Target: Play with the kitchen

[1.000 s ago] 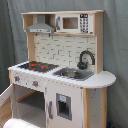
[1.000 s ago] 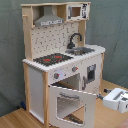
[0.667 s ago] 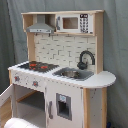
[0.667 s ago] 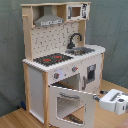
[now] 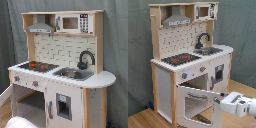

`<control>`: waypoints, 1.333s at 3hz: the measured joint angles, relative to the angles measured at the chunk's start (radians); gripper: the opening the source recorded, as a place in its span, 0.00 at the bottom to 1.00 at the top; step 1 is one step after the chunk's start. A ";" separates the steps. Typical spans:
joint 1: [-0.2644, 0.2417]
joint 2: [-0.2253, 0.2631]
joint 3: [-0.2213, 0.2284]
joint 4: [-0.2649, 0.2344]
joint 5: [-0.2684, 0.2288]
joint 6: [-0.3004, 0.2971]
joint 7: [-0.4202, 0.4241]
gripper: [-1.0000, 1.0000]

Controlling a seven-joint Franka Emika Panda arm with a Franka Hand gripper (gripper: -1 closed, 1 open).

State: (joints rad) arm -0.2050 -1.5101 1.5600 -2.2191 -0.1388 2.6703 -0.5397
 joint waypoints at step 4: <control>-0.118 -0.005 0.067 0.101 -0.014 0.005 0.370 1.00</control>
State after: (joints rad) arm -0.3226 -1.5154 1.6267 -2.1184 -0.1524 2.6756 -0.1695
